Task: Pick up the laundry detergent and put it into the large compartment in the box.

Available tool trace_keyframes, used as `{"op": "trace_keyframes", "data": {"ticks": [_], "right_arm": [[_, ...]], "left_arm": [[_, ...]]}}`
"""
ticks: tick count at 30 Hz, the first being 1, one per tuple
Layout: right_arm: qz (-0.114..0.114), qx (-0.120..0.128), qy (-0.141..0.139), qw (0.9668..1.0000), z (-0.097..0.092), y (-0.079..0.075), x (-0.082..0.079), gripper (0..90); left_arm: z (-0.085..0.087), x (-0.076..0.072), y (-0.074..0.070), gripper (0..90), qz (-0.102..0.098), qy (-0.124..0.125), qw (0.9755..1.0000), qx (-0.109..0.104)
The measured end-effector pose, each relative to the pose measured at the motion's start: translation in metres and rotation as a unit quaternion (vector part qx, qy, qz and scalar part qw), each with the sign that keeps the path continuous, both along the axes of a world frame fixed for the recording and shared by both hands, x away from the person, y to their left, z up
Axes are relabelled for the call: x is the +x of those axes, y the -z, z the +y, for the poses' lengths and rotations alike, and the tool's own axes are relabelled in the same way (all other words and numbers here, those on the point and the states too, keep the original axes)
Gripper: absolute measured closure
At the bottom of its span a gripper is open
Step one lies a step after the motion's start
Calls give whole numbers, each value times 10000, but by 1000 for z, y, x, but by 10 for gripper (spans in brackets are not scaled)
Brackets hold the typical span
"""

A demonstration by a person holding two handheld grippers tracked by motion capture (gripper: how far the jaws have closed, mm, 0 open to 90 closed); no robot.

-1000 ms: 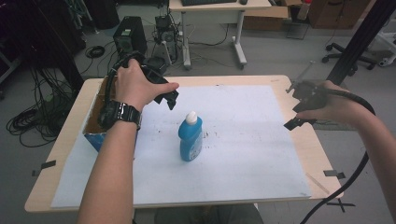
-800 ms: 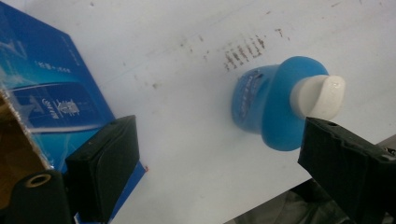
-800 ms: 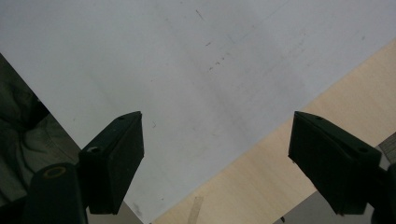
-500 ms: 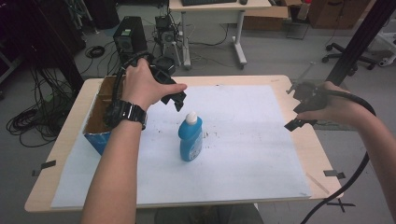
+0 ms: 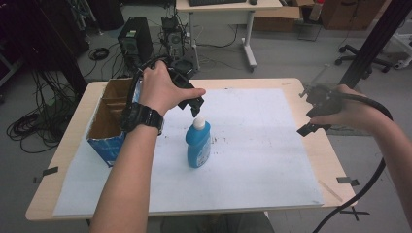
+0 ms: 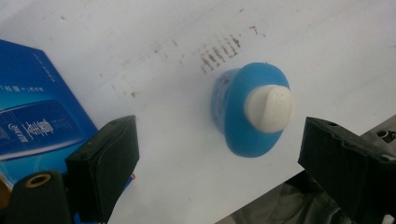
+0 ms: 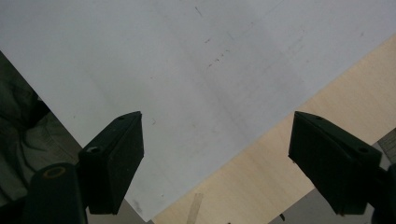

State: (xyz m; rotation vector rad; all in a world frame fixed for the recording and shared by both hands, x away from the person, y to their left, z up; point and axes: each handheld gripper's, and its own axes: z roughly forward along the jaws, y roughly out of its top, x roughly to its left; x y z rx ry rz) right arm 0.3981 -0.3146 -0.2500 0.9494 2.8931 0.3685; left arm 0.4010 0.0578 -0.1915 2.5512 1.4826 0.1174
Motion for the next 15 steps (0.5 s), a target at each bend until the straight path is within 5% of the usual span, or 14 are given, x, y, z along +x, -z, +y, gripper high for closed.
{"op": "trace_keyframes", "data": {"ticks": [15], "right_arm": [[18,-19,36,10000,-4,1,-1,182]], "left_arm": [[-18,0,4,124,52,66,9999,138]]}}
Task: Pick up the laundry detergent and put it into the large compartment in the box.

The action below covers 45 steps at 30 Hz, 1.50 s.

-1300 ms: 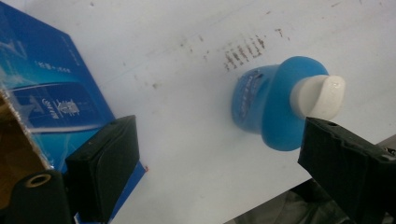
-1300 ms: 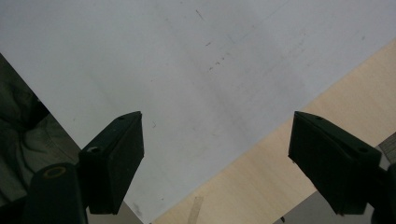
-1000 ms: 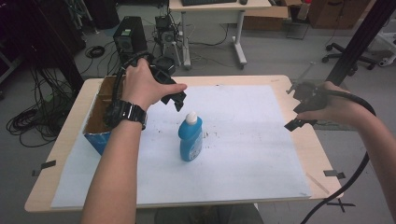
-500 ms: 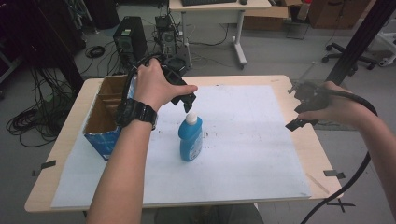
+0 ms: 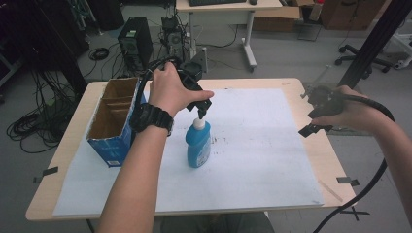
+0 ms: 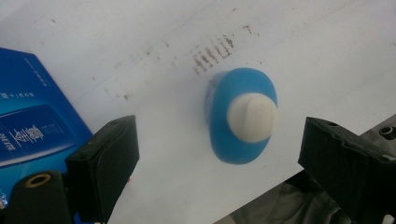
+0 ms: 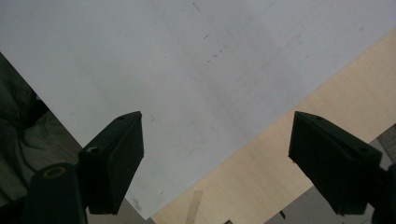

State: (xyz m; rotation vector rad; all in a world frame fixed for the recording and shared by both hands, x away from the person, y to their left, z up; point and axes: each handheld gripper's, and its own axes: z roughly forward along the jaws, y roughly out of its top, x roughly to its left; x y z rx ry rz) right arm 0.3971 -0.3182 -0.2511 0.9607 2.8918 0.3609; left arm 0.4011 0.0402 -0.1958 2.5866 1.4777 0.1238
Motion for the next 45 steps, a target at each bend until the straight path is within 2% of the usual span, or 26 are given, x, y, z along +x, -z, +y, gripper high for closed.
{"op": "trace_keyframes", "data": {"ticks": [15,20,34,45], "right_arm": [[11,4,26,10000,-3,2,-1,181],[22,-1,48,10000,-4,3,-2,181],[15,-15,34,10000,-3,3,-3,180],[24,-20,50,10000,-3,4,-5,180]], "left_arm": [[-8,-1,4,123,34,24,9999,141],[-11,-2,7,124,58,9,9999,100],[-18,-5,17,124,88,35,9998,195],[-25,-5,32,121,128,56,9994,328]]}}
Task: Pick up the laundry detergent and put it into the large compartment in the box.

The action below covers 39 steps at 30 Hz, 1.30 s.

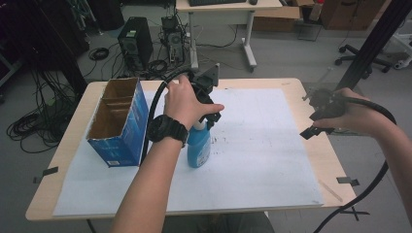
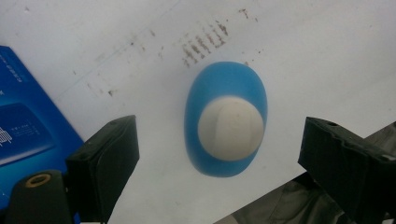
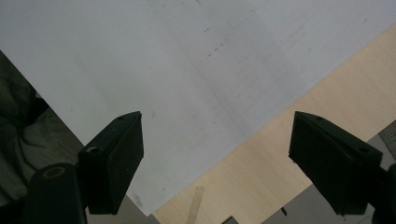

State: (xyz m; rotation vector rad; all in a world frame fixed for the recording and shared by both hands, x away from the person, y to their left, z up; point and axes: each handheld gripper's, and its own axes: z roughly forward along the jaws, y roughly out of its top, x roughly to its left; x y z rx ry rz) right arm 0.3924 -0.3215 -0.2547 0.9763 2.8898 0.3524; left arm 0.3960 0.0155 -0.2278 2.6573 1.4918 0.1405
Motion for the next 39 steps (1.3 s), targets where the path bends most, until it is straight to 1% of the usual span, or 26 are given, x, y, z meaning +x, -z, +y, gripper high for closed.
{"op": "trace_keyframes", "data": {"ticks": [4,5,11,15,22,31,33,36,39], "right_arm": [[-1,0,-11,10000,0,1,0,180],[12,-2,-5,10000,0,1,0,180],[15,-9,-13,10000,0,3,0,179],[30,-14,4,10000,0,3,-1,180],[47,-12,-1,10000,0,6,0,180],[64,-10,9,10000,-1,8,0,179],[72,-9,12,10000,0,8,0,179],[67,-13,-6,10000,0,9,0,179],[73,-12,-5,10000,0,9,0,179]], "left_arm": [[-1,0,3,121,0,-20,10000,-24],[-2,0,5,121,25,-3,10000,13],[-4,1,12,121,86,10,10000,21],[-5,2,15,121,105,36,9999,101],[-8,3,22,122,159,57,9998,111],[-9,3,29,123,168,19,9997,162],[-9,4,32,123,183,40,9996,218],[-9,4,34,124,184,32,9997,183],[-10,4,37,124,203,42,9996,198]]}}
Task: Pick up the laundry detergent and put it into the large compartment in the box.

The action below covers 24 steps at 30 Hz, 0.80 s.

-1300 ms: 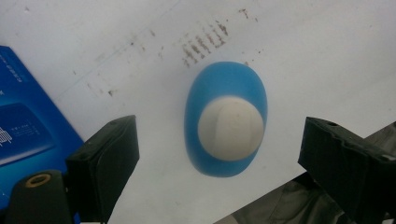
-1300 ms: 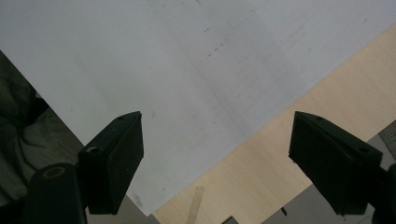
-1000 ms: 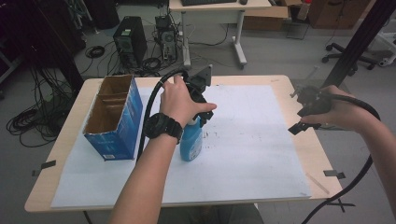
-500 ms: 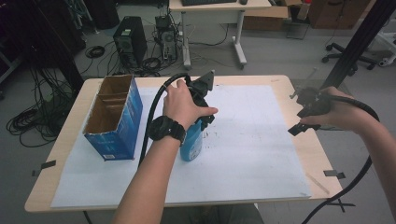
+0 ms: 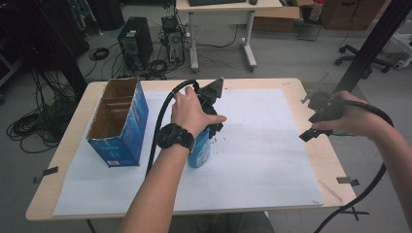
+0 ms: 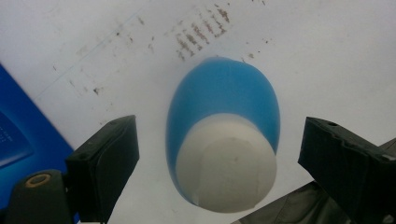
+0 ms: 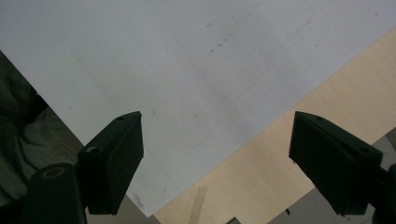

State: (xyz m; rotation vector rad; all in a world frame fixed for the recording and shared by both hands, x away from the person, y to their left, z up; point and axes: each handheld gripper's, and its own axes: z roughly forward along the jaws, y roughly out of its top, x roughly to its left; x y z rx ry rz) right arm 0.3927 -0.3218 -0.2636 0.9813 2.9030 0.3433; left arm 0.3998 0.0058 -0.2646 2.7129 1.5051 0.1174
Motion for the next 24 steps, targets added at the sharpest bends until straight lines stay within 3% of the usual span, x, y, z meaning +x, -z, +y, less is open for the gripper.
{"op": "trace_keyframes", "data": {"ticks": [24], "right_arm": [[16,-4,14,10000,0,2,0,178]], "left_arm": [[0,1,22,134,53,-25,10000,33]]}}
